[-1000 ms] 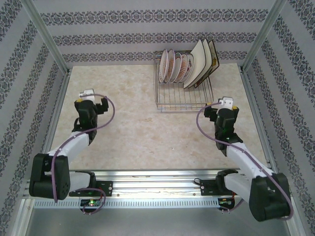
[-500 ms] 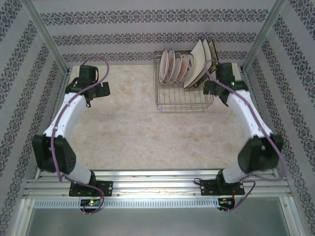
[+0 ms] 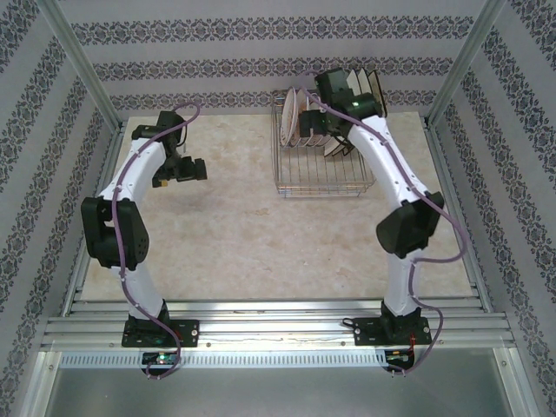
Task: Unload the plates from the dish rack
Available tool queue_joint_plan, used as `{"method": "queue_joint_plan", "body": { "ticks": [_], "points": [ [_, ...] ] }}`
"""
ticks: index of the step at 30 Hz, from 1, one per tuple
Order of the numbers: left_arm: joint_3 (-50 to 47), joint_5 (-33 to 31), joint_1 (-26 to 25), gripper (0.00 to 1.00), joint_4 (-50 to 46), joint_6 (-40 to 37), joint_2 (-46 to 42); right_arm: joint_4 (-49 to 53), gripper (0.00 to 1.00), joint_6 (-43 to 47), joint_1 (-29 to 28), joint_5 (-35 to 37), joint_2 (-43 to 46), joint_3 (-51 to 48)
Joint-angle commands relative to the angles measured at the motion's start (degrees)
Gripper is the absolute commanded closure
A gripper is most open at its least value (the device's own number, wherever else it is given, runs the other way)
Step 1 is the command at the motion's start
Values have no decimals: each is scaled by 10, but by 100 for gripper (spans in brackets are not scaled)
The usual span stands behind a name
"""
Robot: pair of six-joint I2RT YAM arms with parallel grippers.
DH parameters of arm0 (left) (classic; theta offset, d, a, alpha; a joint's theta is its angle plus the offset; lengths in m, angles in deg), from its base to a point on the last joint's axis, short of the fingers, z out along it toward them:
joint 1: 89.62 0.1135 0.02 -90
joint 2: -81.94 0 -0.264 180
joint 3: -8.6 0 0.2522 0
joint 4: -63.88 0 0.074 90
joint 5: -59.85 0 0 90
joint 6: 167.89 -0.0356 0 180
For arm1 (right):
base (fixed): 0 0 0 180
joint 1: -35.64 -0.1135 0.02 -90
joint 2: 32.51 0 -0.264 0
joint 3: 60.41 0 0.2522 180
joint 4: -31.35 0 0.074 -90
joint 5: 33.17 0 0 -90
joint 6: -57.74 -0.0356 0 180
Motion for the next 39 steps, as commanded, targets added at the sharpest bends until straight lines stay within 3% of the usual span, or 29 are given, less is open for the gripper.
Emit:
{"method": "queue_joint_plan", "body": {
  "ticks": [1, 5, 7, 13, 19, 32, 39],
  "points": [
    [-12, 23, 8, 0, -2, -17, -20, 42, 2, -3, -21, 28, -74, 98],
    [-2, 28, 10, 0, -4, -18, -9, 68, 2, -11, -36, 44, -178, 252],
    [-1, 28, 10, 0, -2, -21, -7, 58, 2, -13, -40, 50, -205, 282],
    [-8, 29, 10, 0, 11, -22, -15, -69, 10, -31, -48, 42, -220, 229],
    [-14, 31, 11, 0, 22, -24, -17, -75, 18, -31, -53, 59, -290, 321],
    [-40, 46, 14, 0, 53, -22, -30, -138, 26, -62, -55, 70, -329, 314],
    [-38, 49, 15, 0, 56, -21, -30, -151, 36, -85, -56, 76, -351, 319]
  ]
}}
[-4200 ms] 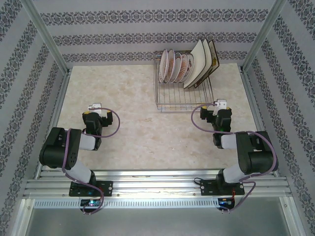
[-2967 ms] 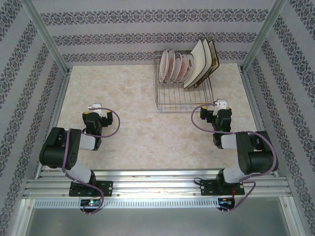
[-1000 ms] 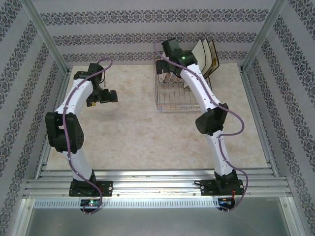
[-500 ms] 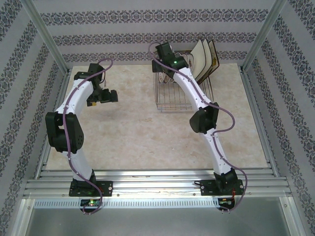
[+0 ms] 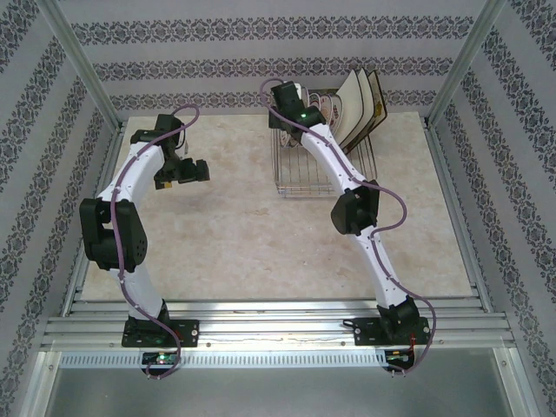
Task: Unload the plates from the dish rack
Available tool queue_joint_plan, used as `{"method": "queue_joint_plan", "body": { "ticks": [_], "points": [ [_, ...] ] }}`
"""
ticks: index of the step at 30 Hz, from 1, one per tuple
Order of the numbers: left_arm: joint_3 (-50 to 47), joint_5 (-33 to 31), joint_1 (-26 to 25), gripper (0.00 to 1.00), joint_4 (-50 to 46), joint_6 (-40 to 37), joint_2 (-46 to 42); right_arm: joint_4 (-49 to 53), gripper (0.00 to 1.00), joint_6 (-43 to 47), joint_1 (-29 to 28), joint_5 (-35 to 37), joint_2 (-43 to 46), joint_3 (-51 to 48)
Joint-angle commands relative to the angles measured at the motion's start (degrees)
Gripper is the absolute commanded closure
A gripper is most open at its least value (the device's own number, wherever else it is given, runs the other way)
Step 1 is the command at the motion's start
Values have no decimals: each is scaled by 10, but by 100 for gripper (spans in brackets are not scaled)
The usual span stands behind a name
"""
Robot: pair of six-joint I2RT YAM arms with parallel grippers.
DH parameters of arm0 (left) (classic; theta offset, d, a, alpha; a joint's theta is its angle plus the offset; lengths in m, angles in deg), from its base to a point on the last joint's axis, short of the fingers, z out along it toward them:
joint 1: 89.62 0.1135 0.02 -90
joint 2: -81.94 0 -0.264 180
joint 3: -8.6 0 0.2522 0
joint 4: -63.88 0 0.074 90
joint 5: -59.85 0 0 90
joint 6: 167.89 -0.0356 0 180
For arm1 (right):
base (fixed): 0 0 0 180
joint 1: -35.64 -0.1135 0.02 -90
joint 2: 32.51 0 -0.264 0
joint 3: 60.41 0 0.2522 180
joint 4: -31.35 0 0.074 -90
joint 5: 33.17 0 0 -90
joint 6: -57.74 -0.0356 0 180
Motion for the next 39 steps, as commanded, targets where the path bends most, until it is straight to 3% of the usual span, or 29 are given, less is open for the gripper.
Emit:
{"method": "queue_joint_plan", "body": {
  "ticks": [1, 12, 22, 26, 39],
  "points": [
    [-2, 4, 8, 0, 12, -6, -19, -12, 39, -22, -8, 16, -16, 16],
    [-1, -22, 8, 0, 5, -9, -19, -24, 64, -22, -12, 55, -26, 15],
    [3, -70, 8, 0, -6, -8, -23, -25, 83, -25, -14, 38, -21, 13],
    [5, -86, 8, 0, -10, -9, -22, -24, 99, -22, -15, 35, -14, 13],
    [6, -89, 8, 0, -14, -14, -18, -22, 100, 3, -18, 46, 37, 12]
  ]
}}
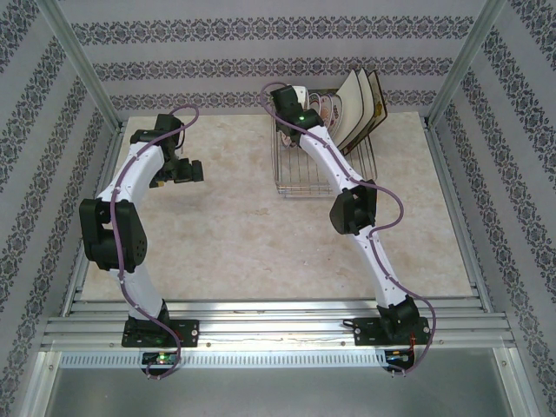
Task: Unload the plates from the dish rack
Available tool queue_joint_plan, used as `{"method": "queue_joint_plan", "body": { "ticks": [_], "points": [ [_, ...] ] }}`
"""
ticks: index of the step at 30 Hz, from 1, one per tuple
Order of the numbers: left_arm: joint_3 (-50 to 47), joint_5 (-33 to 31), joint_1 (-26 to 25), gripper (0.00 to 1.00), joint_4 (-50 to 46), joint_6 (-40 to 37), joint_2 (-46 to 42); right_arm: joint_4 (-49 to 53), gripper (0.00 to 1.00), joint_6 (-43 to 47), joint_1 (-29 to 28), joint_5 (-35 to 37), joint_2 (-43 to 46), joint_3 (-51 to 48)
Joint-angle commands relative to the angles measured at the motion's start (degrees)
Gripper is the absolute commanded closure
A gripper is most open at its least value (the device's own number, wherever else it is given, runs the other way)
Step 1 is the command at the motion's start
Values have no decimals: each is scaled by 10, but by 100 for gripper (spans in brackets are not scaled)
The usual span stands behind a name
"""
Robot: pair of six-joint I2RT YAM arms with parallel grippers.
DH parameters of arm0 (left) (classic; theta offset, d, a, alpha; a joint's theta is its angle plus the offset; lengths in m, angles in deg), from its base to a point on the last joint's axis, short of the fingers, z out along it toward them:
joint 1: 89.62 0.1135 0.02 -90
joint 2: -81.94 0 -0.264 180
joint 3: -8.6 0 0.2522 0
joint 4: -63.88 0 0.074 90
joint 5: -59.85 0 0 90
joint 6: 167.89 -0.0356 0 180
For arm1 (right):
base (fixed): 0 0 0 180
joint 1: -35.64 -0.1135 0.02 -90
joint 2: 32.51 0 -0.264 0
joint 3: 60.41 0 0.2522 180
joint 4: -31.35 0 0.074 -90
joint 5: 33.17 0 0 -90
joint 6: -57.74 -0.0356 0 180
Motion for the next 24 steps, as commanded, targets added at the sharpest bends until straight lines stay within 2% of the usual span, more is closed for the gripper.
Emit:
{"method": "queue_joint_plan", "body": {
  "ticks": [1, 13, 17, 21, 24],
  "points": [
    [6, -15, 8, 0, -13, -12, -16, -21, 100, 16, -19, -35, 57, 12],
    [5, -15, 8, 0, -14, -9, -22, -6, 100, 29, -33, 6, 121, 12],
    [2, -15, 8, 0, -12, -8, -27, 37, 100, 27, -36, 43, 150, 22],
    [-4, -15, 8, 0, -9, -5, -33, 45, 100, 44, -46, 76, 202, -11],
    [-8, -13, 8, 0, -5, -3, -36, 41, 100, 50, -52, 72, 236, -42]
  ]
}}
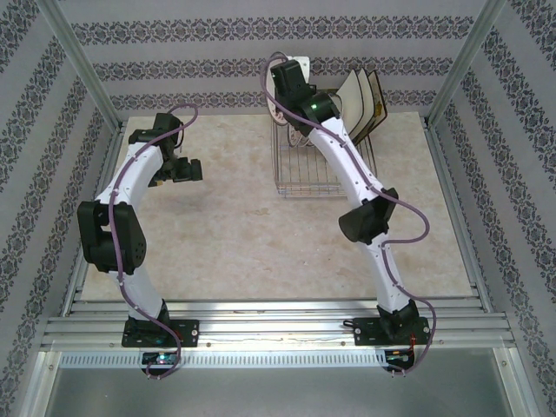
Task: Unload the plates from the dish rack
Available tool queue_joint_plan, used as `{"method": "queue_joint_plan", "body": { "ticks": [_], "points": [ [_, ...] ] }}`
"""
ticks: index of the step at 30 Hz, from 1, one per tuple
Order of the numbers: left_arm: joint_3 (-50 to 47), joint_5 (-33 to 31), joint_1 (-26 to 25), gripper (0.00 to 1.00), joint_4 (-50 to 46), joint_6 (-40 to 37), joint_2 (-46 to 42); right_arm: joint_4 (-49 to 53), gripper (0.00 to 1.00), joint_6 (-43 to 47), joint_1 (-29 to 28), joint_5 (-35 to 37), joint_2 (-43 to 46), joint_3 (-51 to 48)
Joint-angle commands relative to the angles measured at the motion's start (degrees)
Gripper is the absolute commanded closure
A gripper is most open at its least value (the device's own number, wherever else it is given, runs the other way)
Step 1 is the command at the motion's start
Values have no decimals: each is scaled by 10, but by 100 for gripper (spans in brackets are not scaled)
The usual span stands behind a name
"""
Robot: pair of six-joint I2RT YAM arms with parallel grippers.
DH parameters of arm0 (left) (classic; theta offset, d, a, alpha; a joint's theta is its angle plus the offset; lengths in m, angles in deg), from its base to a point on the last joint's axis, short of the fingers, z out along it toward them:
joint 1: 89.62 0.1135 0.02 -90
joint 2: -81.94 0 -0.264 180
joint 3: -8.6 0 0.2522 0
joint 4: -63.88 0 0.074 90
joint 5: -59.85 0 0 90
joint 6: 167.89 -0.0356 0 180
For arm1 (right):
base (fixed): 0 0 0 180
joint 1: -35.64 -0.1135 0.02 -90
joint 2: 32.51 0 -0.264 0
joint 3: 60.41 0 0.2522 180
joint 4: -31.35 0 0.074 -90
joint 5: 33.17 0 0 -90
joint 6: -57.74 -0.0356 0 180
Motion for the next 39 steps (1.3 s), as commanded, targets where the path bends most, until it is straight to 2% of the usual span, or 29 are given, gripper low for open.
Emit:
{"method": "queue_joint_plan", "body": {
  "ticks": [1, 5, 9, 13, 17, 21, 27, 35, 39],
  "points": [
    [-7, -6, 8, 0, -5, -3, -24, -11, 100, 8, -6, 14, 63, -25],
    [-12, -11, 8, 0, 5, -8, -27, -15, 100, -9, 14, -86, 101, -78],
    [-2, -8, 8, 0, -3, -14, -23, -45, 100, -56, 71, -306, 147, -174],
    [-11, -16, 8, 0, 12, -19, -24, -206, 100, -103, 128, -566, 220, -380],
    [5, -11, 7, 0, -4, -13, -11, -283, 100, -143, 157, -700, 258, -500],
    [-2, -8, 7, 0, 14, -17, -14, -365, 100, -166, 166, -772, 305, -625],
    [2, 9, 3, 0, 32, -18, -10, -442, 100, -216, 167, -798, 323, -744],
    [21, 16, -2, 0, 22, -23, -8, -468, 100, -242, 158, -778, 310, -776],
    [14, 55, -2, 0, 37, -23, -33, -466, 100, -250, 152, -787, 289, -754]
  ]
}}
